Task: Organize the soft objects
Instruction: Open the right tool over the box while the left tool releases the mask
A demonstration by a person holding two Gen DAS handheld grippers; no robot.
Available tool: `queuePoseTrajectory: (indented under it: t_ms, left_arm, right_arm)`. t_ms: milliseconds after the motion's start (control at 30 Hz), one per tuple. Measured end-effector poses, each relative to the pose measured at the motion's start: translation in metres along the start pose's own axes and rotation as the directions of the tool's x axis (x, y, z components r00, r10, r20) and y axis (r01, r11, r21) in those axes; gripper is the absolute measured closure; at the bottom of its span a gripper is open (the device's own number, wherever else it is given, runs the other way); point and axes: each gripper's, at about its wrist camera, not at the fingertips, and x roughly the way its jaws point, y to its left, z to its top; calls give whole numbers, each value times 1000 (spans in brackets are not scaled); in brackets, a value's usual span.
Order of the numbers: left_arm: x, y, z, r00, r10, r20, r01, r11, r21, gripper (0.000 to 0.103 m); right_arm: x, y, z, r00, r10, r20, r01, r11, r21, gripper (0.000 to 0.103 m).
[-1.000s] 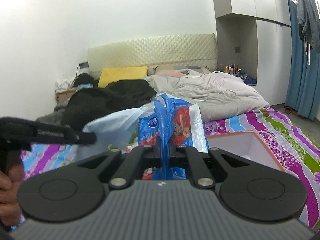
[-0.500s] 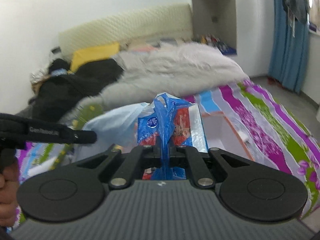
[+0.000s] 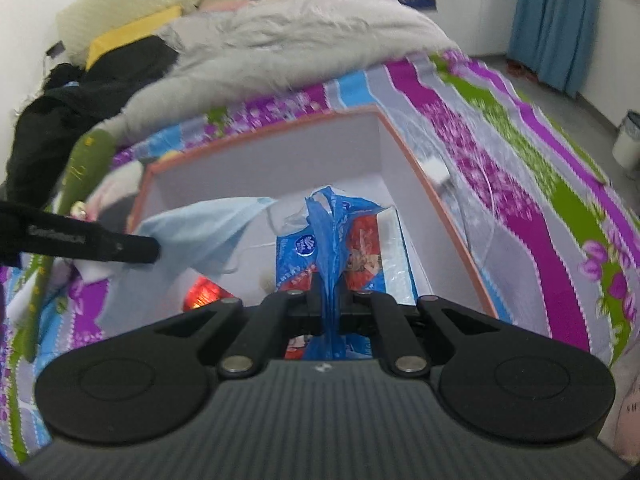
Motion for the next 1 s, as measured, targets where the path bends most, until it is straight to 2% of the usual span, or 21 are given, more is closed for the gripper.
queuePoseTrajectory:
  t_ms: [133, 233, 267, 300, 500, 667, 800, 1000]
  left_arm:
    - [9, -1, -2, 1000, 24, -17, -24, 1000, 18, 92]
    - [11, 0, -4, 999, 21, -40, -21, 1000, 20, 76]
    - [10, 1, -5, 999, 23, -38, -22, 1000, 13, 65]
    - [11, 2, -4, 999, 25, -34, -25, 1000, 12, 63]
    - [-9, -4, -7, 999, 24, 39, -27, 997, 68, 63]
    - [-37, -10, -12, 992, 26, 121, -40, 992, 119, 63]
    - [-62, -14, -21, 981, 27, 195, -60, 984, 169, 63]
    - [-97, -10, -41, 961, 1, 277, -55, 981, 188, 63]
  right_arm:
    - [5, -10, -8, 1000, -6, -21, 6, 1000, 23, 91]
    - [7, -15, -10, 999, 2, -32, 0, 999, 47, 72]
    - [6, -14, -11, 1000, -5, -26, 6, 999, 41, 62]
    - [4, -13, -11, 1000, -15, -17, 15, 999, 32, 61]
    - [-10, -11, -9, 999, -25, 45, 23, 999, 28, 61]
    - [-38, -1, -12, 988, -26, 151, 26, 1000, 8, 61]
    - [-61, 9, -16, 974, -19, 226, 22, 1000, -11, 61]
    - [-88, 22, -28, 951, 7, 310, 2, 1000, -27, 61]
